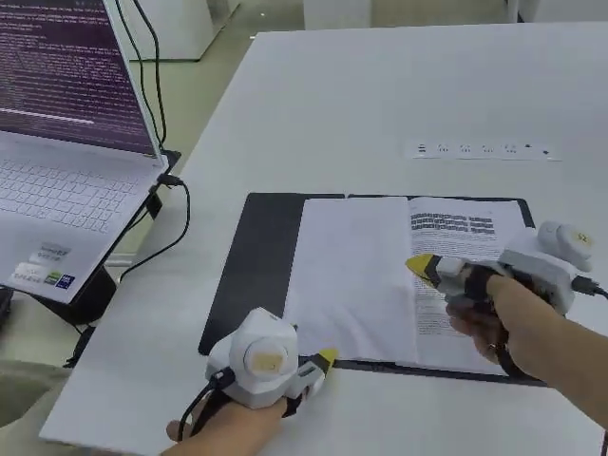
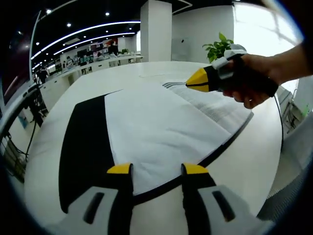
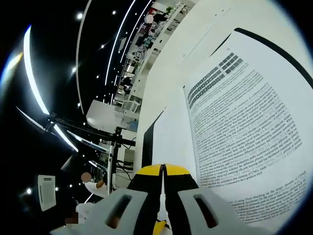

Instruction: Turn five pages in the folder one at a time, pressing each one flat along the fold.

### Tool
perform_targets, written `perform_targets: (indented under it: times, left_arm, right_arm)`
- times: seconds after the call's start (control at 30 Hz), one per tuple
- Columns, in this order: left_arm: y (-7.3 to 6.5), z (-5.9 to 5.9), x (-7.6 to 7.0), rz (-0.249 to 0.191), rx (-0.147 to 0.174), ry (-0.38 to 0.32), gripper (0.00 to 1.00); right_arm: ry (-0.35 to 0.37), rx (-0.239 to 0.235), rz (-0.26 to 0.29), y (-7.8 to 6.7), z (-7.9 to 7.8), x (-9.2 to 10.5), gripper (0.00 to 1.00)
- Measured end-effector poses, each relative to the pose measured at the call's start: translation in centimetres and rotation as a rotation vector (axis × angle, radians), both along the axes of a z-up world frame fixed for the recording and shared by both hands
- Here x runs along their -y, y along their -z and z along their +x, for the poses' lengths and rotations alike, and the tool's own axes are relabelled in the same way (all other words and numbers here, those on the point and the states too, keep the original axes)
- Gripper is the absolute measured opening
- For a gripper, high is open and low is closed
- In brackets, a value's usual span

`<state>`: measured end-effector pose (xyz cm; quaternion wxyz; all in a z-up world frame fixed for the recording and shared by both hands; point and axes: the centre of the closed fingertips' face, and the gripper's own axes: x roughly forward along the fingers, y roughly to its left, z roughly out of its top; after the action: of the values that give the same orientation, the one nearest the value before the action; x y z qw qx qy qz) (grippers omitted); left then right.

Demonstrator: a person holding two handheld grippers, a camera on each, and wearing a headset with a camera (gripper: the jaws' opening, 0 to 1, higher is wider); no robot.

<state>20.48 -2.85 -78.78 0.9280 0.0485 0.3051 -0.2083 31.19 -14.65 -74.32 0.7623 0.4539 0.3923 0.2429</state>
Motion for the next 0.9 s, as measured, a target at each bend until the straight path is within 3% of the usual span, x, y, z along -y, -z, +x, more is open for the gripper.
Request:
perform_targets:
  times: [0.23, 0.4, 0.63, 0.9]
  left_arm:
    - [0.0, 0.0, 0.0, -0.001, 0.008, 0.002, 0.38]
    - [0.0, 0.0, -0.1, -0.002, 0.012, 0.002, 0.38]
    - [0.1, 0.0, -0.2, -0.005, 0.020, 0.002, 0.38]
    - [0.2, 0.0, -0.3, -0.005, 0.029, 0.006, 0.38]
  right_arm:
    - [0.022, -0.036, 0.026, 0.6, 3.0, -0.7, 0.00]
    - [0.052, -0.107, 0.011, 2.5, 4.4, -0.5, 0.00]
    - [0.057, -0.137, 0.013, 3.2, 5.5, -0.5, 0.00]
    - [0.049, -0.137, 0.018, 3.1, 7.3, -1.1, 0.00]
